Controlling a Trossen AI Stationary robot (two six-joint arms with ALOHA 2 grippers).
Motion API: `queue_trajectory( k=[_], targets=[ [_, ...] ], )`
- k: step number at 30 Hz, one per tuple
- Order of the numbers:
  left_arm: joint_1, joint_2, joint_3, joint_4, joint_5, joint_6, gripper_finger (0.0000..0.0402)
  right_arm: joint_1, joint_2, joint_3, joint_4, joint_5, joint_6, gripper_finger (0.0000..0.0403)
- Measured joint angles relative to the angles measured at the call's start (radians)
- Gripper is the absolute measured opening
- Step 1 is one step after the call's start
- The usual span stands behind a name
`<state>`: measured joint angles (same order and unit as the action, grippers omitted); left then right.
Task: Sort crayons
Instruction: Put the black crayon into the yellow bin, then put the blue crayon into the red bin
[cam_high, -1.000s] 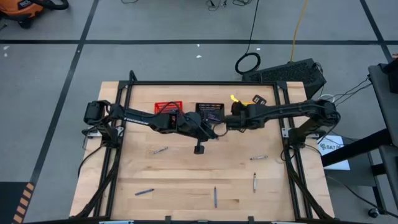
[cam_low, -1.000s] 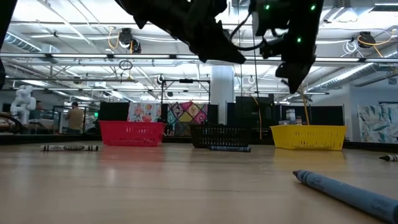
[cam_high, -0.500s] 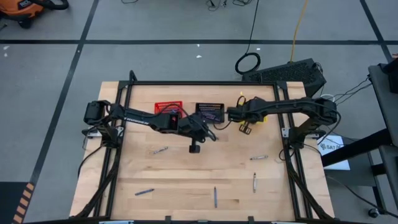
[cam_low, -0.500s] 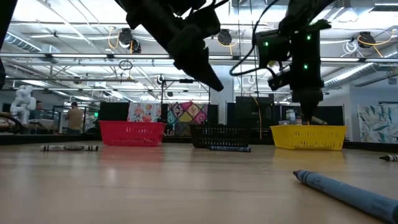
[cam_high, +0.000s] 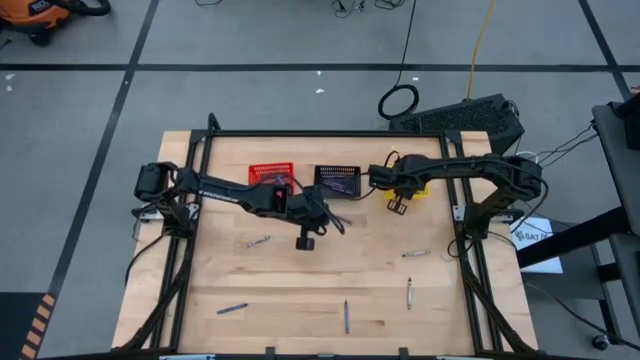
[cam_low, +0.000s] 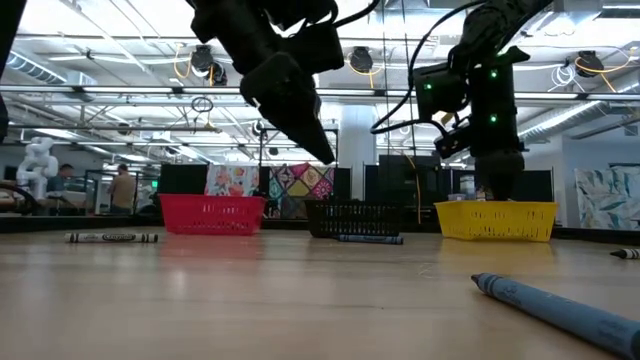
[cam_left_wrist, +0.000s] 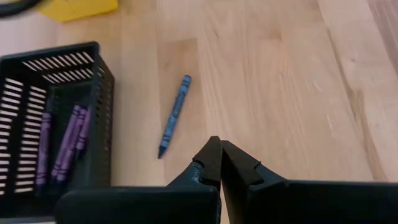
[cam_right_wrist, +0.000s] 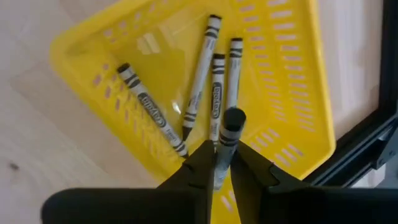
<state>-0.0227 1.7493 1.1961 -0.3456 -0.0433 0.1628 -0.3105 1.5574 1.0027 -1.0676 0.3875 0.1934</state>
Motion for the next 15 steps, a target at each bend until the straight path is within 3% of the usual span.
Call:
queue_trajectory(
  k=[8,15],
  targets=[
    [-0.006,0.000,0.000,-0.053,0.010,0.001,0.0009,-0.003,0.000,0.000,0.005,0.001,0.001,0.0084],
    [-0.021,0.000,0.000,-0.155,0.133,0.000,0.0009,-0.003,0.000,0.000,0.006,0.002,0.003,0.0110]
  ],
)
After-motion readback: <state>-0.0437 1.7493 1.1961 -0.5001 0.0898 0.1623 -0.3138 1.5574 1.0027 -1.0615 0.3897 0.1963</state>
